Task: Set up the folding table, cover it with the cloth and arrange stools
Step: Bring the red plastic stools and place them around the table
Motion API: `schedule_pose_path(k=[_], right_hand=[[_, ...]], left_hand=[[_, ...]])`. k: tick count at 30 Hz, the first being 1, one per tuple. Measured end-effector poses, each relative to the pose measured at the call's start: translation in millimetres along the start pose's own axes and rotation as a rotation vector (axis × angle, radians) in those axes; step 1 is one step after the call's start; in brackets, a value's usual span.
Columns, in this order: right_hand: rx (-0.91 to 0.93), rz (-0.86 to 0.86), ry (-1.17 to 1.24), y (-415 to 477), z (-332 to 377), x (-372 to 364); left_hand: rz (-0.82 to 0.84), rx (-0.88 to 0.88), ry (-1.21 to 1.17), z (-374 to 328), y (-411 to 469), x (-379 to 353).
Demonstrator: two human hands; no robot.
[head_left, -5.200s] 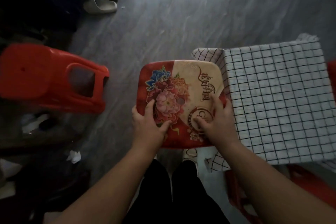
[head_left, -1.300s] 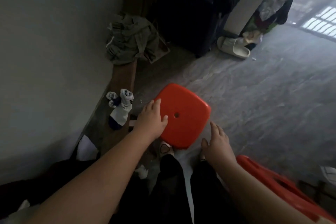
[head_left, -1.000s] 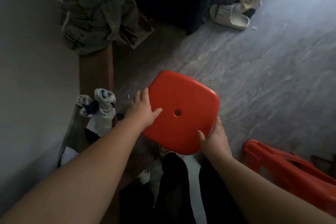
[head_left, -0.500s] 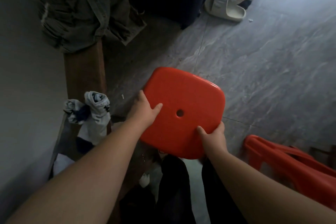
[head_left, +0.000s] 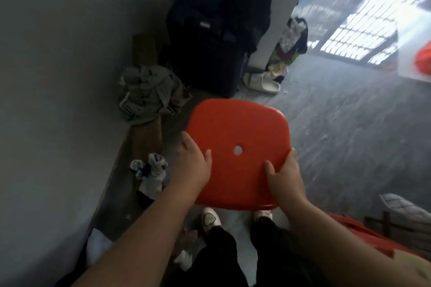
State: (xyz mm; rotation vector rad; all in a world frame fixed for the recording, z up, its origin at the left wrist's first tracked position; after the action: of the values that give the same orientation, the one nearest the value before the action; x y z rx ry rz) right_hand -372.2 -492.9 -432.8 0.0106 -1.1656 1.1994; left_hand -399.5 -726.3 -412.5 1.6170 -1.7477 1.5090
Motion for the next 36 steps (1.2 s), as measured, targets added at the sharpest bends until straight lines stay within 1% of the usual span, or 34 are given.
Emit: schedule_pose_path(k=[4, 8, 14, 18, 22, 30, 36], right_hand=[[0.137, -0.075, -0.026, -46, 48, 69], [0.278, -0.135, -0.033, -87, 80, 127], [0.397, -0.261, -0.023, -97, 104, 206], [0.382, -0.326, -0.033, -83, 104, 244], [0.315, -0.351, -0.007, -50, 98, 284], [0.177, -0.375, 0.109, 67, 47, 399], [0.102, -0.390, 0.096, 154, 15, 491]], left_hand=[[-0.118, -0.091, -0.022, -34, -50, 67], [-0.214, -0.153, -0.048, -64, -90, 122], [-0.274, -0.317, -0.036, -119, -107, 162], [-0.259, -0.367, -0.010, -166, -98, 167], [-0.250, -0.424, 0.054, -227, -80, 162], [-0.142, -0.566, 0.176, -415, -22, 112], [-0.100, -0.667, 0.189, -553, 26, 67]])
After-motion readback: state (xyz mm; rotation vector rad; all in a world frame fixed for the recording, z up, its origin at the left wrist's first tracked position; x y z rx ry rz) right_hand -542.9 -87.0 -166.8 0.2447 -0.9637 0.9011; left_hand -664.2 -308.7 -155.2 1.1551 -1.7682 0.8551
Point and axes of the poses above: each hand's wrist, its own y-axis towards the middle knuckle, its own x-axis out of the back of the hand, z = x × y, the point moved 3 cm from there along y, towards the middle knuckle, and after that the axes turned 5 degrees about -x, right-handed, at the moved point
